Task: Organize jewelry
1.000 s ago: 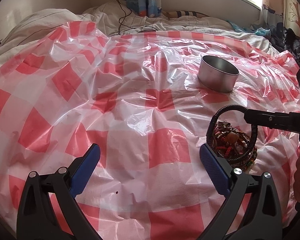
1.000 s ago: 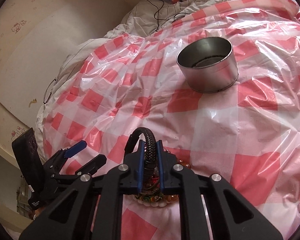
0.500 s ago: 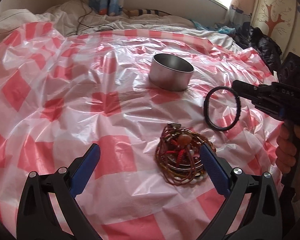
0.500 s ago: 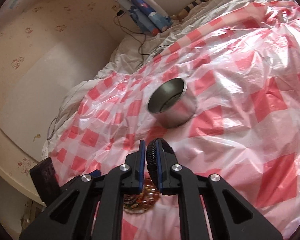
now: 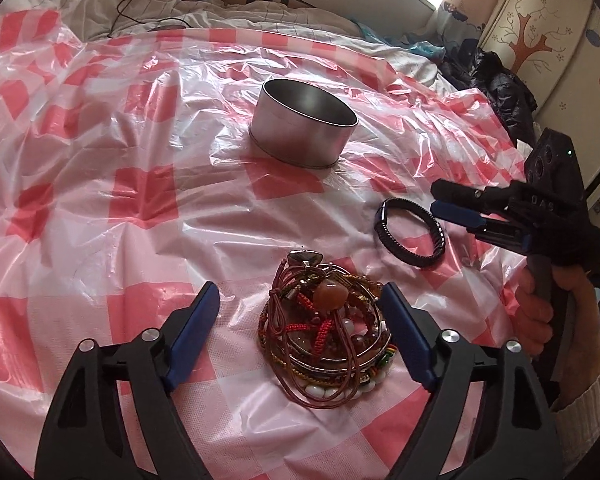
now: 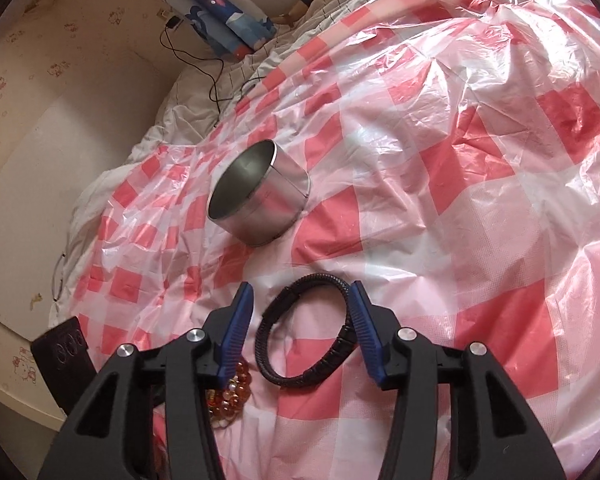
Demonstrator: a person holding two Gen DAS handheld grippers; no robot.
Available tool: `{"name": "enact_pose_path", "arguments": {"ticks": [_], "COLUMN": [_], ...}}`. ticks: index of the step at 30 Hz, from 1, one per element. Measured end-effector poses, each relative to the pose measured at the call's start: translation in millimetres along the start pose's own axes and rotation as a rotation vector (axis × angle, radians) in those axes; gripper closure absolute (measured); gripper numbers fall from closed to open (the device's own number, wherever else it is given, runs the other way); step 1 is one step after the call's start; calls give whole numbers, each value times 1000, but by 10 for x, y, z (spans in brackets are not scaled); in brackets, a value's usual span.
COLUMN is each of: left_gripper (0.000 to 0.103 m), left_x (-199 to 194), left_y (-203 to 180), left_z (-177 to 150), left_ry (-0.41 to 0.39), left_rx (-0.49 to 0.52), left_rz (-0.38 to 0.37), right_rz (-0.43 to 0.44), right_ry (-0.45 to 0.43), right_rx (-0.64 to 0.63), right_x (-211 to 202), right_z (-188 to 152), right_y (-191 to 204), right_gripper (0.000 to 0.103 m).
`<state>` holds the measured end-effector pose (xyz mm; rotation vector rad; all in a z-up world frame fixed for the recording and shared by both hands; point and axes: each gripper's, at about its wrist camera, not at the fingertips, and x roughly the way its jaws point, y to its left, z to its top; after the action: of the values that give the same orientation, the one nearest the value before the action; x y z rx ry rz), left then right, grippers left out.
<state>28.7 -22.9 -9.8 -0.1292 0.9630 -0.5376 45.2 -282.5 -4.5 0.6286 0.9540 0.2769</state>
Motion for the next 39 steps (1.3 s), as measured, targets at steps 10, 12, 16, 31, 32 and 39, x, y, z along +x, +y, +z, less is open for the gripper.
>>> {"name": "enact_pose_path", "arguments": {"ticks": [10, 12, 16, 31, 32, 39], "left_gripper": [67, 72, 98, 99, 99, 99], "left_x": [68, 46, -11, -398, -411, -432], "left_y": [18, -9, 27, 270, 272, 229], "left_z": [15, 2, 10, 31, 33, 47], "left_ry": [13, -1, -16, -147, -149, -149], "left_rx": [5, 28, 30, -149, -148, -124], "left_rz": [-35, -20, 25, -266, -262, -255], "right_rz": [-251, -305, -325, -230, -213, -97], "right_ry": [17, 12, 14, -35, -46, -96], "right_rx": [-202, -256, -275, -264, -253, -180], "right_x": [165, 203, 225, 112, 88, -42], "right_z": [-125, -166, -194, -161, -145, -66], "right_y": [189, 250, 255, 304, 308, 293], "right_gripper": [54, 54, 54, 92, 92, 92]}}
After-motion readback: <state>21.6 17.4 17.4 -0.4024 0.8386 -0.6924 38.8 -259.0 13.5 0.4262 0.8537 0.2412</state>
